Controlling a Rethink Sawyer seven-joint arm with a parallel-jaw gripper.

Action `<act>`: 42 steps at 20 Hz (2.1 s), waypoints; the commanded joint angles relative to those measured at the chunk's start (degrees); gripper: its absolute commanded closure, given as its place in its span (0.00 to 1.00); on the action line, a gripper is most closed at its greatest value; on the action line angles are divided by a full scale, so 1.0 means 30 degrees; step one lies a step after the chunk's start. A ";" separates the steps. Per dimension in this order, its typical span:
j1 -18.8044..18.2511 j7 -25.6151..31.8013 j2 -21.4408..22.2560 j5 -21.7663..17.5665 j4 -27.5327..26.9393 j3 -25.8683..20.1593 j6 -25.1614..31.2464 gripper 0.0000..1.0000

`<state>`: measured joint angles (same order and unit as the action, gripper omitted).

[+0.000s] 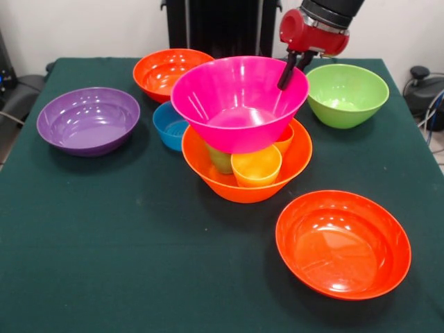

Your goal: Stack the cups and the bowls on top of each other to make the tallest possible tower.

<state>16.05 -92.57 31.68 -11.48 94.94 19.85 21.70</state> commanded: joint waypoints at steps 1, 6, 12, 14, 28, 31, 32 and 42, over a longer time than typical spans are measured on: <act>0.0087 -0.2003 -0.0501 -0.0237 -0.0897 -0.1969 -0.0224 1.00; 0.0270 -0.2642 -0.0527 0.0042 -0.0738 -0.1580 -0.0204 1.00; -0.0013 -0.2374 -0.0423 0.0200 -0.0662 -0.1960 0.0260 0.00; 0.0052 -0.2620 -0.0437 0.0342 -0.0621 -0.1866 0.0288 0.00; 0.0220 -0.2751 -0.0084 0.0942 -0.0323 -0.1954 0.1807 0.00; 0.0113 -0.2798 -0.0092 0.1188 -0.0069 -0.2258 0.1792 0.00; 0.0121 -0.2851 -0.0115 0.1266 0.0005 -0.2287 0.1786 0.00; 0.0493 -0.3009 -0.0225 0.1837 0.0335 -0.2220 0.1827 0.00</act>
<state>16.11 -92.57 31.65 -8.17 94.97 19.69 21.74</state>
